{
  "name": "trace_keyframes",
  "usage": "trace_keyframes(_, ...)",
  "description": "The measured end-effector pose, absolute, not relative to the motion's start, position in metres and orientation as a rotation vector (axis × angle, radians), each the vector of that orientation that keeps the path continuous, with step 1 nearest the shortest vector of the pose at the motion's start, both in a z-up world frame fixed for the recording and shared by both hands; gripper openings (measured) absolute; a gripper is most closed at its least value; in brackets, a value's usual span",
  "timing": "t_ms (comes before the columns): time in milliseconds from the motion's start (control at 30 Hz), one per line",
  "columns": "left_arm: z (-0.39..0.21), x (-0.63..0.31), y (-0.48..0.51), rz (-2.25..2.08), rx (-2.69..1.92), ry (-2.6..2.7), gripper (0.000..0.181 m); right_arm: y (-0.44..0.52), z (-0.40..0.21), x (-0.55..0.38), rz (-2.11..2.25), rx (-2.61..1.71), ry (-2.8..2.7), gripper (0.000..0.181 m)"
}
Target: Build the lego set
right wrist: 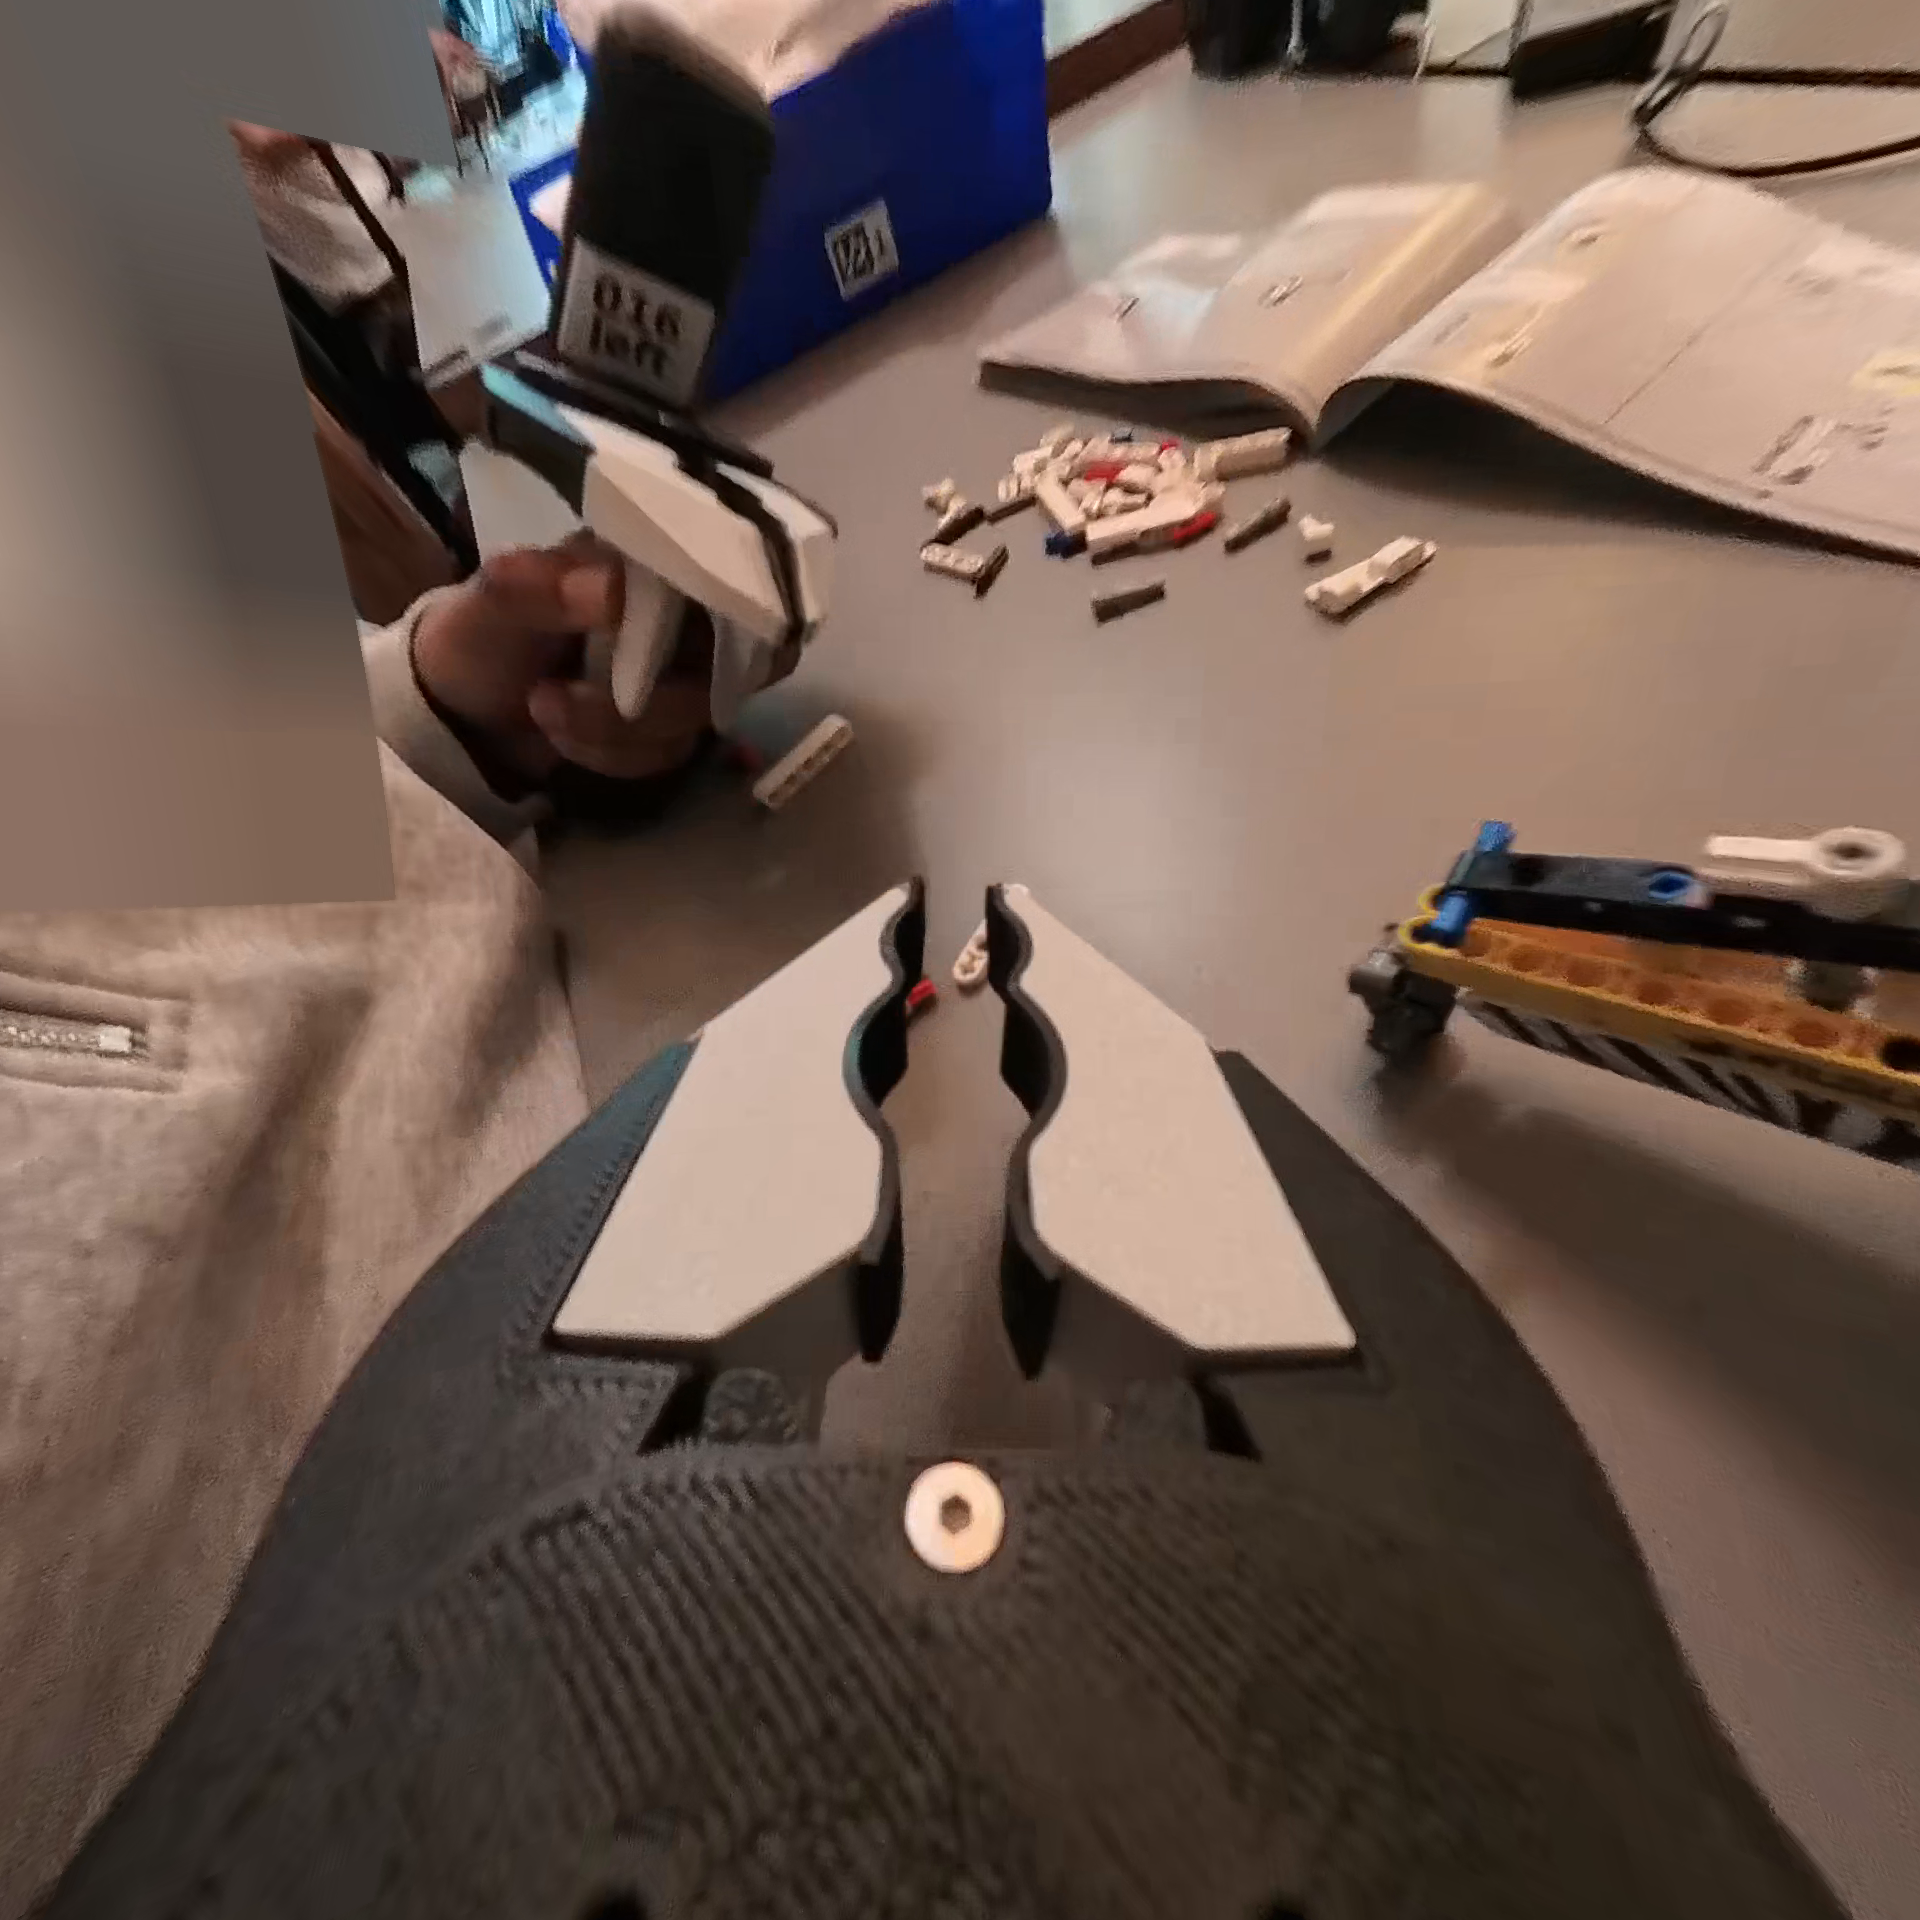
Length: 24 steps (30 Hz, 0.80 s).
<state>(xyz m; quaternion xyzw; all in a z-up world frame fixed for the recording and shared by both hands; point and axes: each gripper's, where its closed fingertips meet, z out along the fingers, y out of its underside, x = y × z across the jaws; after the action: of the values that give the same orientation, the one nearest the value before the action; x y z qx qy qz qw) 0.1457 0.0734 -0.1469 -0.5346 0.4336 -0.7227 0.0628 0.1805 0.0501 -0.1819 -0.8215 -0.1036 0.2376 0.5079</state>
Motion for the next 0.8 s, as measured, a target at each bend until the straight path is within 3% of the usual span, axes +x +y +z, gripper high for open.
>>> trace_keyframes(433,-0.144,0.145,0.079,-2.190,-1.591,1.265,0.000,0.054,-0.232,0.139,0.211,-2.180,-0.701,0.025)
trace_keyframes(533,-0.145,0.145,0.075,-2.164,-1.586,1.300,0.007,0.054,-0.231,0.138,0.258,-2.191,-0.683,0.016)
trace_keyframes(667,-0.141,0.144,0.072,-2.180,-1.547,1.293,0.022,0.058,-0.206,0.138,0.370,-2.099,-0.563,0.016)
trace_keyframes(800,-0.140,0.142,0.070,-2.231,-1.548,1.281,0.026,0.060,-0.157,0.136,0.472,-1.870,-0.490,0.015)
